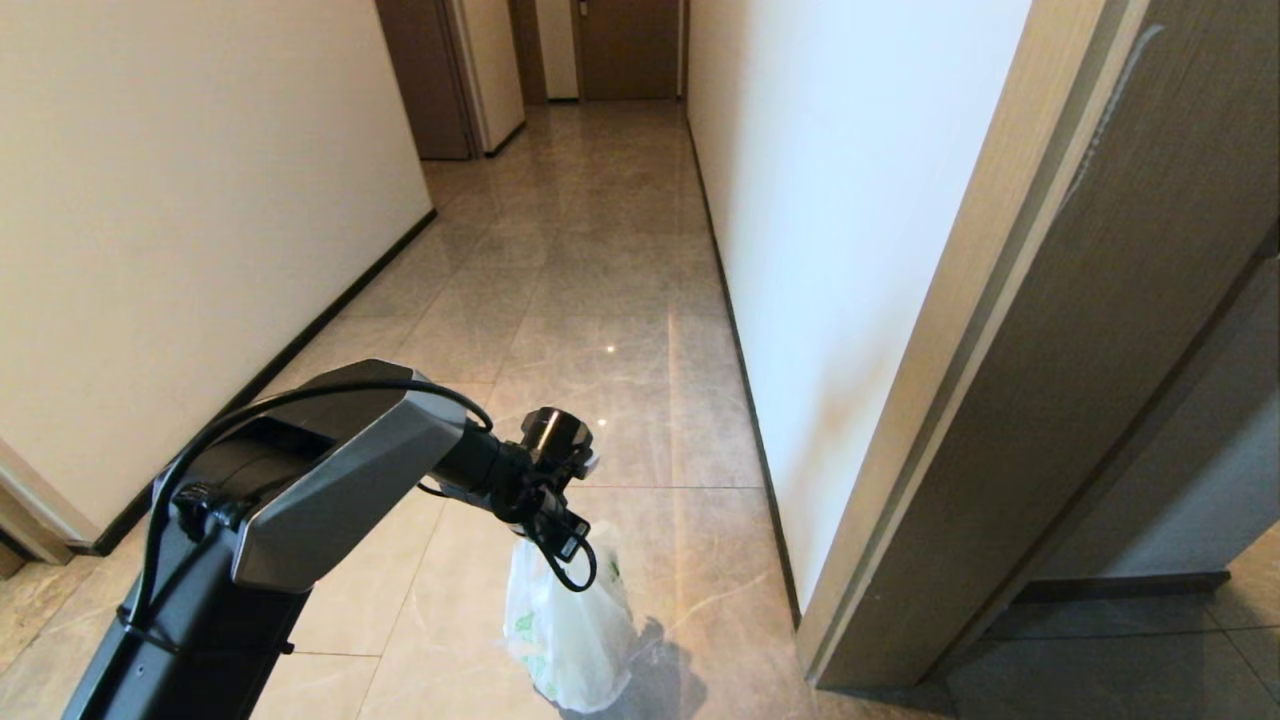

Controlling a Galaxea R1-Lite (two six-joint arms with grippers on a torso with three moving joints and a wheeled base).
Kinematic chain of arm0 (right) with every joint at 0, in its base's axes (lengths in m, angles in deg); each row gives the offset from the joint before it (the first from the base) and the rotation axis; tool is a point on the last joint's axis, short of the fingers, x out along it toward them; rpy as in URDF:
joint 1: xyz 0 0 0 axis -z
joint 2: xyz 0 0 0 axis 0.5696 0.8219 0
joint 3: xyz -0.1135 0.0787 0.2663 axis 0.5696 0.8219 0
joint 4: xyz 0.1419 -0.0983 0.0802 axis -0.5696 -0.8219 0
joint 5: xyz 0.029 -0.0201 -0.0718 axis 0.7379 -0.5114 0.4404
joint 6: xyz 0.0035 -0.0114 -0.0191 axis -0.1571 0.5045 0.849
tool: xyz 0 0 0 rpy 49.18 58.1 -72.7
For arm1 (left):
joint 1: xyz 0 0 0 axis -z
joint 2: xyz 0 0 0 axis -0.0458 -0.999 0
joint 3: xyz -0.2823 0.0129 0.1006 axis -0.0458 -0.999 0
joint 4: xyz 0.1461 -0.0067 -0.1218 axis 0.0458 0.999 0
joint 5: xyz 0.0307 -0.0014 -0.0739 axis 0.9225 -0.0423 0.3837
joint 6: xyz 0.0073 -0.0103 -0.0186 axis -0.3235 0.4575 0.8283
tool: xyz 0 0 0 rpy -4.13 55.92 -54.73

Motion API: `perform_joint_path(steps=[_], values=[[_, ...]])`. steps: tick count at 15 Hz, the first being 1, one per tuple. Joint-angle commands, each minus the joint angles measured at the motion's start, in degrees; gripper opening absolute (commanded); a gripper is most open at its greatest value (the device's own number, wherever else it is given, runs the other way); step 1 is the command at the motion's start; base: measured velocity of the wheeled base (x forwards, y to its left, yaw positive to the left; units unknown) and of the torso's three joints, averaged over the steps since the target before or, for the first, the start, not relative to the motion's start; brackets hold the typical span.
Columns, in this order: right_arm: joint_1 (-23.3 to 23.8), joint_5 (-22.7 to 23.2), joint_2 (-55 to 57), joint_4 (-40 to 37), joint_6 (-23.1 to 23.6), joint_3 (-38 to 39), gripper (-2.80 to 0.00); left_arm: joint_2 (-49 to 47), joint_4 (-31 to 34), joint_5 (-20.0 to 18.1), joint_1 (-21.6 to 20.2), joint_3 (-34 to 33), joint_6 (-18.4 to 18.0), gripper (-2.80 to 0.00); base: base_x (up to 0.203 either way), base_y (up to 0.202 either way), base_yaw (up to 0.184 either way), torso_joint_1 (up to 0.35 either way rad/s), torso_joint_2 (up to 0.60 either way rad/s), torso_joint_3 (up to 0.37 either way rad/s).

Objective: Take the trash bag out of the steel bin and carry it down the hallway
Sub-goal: Put the trash bag at the door

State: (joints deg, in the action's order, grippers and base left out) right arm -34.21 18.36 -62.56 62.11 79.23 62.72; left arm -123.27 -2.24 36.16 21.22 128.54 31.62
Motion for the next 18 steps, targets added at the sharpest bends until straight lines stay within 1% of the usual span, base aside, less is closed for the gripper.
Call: perform_joint_path(steps=[1, 3, 4, 5, 6, 12, 16, 18], values=[[0.0, 0.0, -0.1, 0.0, 0.0, 0.0, -2.80, -0.5, 0.0, 0.2, 0.3, 0.3, -0.2, -2.80, 0.000, 0.000, 0.000, 0.000, 0.00, 0.000], [0.0, 0.0, -0.1, 0.0, 0.0, 0.0, -2.80, -2.2, 0.1, 7.0, 0.8, 1.7, -5.0, -2.80, 0.000, 0.000, 0.000, 0.000, 0.00, 0.000], [0.0, 0.0, -0.1, 0.0, 0.0, 0.0, -2.80, -2.6, 0.2, 8.0, 1.0, 2.2, -5.4, -2.80, 0.000, 0.000, 0.000, 0.000, 0.00, 0.000], [0.0, 0.0, -0.1, 0.0, 0.0, 0.0, -2.80, -3.6, 0.3, 9.9, 1.3, 3.7, -5.9, -2.80, 0.000, 0.000, 0.000, 0.000, 0.00, 0.000], [0.0, 0.0, -0.1, 0.0, 0.0, 0.0, -2.80, -3.7, 0.2, 10.0, 1.4, 3.9, -5.9, 0.00, 0.000, 0.000, 0.000, 0.000, 0.00, 0.000], [0.0, 0.0, -0.1, 0.0, 0.0, 0.0, -2.80, -3.9, 0.1, 10.0, 1.8, 4.4, -5.9, 0.00, 0.000, 0.000, 0.000, 0.000, 0.00, 0.000], [0.0, 0.0, -0.1, 0.0, 0.0, 0.0, -2.80, -1.8, -0.4, 9.3, 2.0, 3.6, -4.4, 0.00, 0.000, 0.000, 0.000, 0.000, 0.00, 0.000], [0.0, 0.0, -0.1, 0.0, 0.0, 0.0, -2.80, 0.9, -1.0, 8.8, 1.9, 2.6, -2.4, 0.00, 0.000, 0.000, 0.000, 0.000, 0.00, 0.000]])
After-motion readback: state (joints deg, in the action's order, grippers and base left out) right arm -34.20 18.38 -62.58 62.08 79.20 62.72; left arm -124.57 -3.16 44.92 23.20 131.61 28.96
